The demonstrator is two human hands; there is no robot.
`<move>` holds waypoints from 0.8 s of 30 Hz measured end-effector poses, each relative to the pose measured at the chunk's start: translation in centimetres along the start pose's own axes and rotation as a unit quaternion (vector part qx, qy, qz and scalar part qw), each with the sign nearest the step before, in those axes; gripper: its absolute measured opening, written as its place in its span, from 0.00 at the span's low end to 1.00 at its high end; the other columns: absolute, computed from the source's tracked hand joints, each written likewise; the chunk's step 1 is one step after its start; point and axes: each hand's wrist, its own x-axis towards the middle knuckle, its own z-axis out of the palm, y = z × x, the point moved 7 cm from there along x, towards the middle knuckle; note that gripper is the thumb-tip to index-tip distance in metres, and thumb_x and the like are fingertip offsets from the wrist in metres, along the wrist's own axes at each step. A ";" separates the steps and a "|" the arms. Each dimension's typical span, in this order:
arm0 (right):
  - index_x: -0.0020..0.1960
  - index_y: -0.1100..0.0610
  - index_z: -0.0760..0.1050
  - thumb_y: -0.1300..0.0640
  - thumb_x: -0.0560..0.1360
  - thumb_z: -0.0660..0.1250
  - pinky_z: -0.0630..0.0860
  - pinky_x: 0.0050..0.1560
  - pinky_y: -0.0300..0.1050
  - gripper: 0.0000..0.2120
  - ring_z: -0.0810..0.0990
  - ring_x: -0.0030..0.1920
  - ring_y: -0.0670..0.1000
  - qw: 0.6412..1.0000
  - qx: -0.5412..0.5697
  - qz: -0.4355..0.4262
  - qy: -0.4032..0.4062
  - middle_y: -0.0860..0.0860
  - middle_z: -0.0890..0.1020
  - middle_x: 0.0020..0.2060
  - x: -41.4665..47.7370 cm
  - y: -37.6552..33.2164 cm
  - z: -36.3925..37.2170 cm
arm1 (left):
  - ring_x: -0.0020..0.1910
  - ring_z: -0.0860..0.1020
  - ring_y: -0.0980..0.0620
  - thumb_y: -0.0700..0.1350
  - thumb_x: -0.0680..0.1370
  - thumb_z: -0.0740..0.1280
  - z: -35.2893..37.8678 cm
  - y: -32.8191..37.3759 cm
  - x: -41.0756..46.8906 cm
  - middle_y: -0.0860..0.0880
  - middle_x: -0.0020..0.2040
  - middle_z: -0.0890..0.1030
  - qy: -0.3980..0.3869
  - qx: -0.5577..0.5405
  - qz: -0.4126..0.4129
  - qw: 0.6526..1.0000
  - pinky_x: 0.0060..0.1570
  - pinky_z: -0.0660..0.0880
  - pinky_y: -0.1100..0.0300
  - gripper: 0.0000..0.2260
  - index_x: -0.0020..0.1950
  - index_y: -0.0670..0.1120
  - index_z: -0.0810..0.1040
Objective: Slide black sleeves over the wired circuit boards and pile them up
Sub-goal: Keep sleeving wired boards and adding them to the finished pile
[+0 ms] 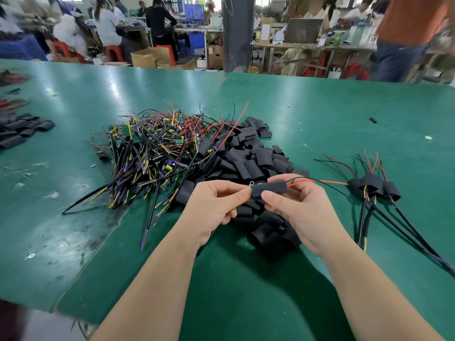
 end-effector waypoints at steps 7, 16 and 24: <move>0.46 0.58 0.78 0.58 0.63 0.72 0.78 0.36 0.36 0.12 0.85 0.38 0.47 0.977 0.180 0.110 0.042 0.53 0.86 0.41 -0.1 1.4 0.1 | 0.29 0.80 0.54 0.37 0.74 0.72 0.3 1.8 -0.4 0.50 0.33 0.83 0.046 0.064 0.128 0.989 0.24 0.73 0.64 0.09 0.41 0.52 0.84; 0.49 0.56 0.77 0.59 0.64 0.70 0.79 0.37 0.37 0.13 0.85 0.39 0.48 0.980 0.178 0.088 0.023 0.53 0.86 0.42 -0.1 1.0 0.3 | 0.25 0.77 0.56 0.38 0.73 0.73 0.1 1.7 -0.4 0.49 0.31 0.82 0.048 0.046 0.112 0.991 0.22 0.68 0.66 0.02 0.43 0.45 0.84; 0.59 0.51 0.77 0.58 0.66 0.71 0.77 0.42 0.38 0.22 0.80 0.43 0.48 0.999 0.031 0.044 0.009 0.51 0.84 0.43 -0.5 0.5 1.0 | 0.25 0.76 0.56 0.36 0.70 0.75 0.0 1.1 -0.2 0.51 0.28 0.80 0.026 0.075 0.080 0.994 0.22 0.69 0.66 0.09 0.37 0.49 0.79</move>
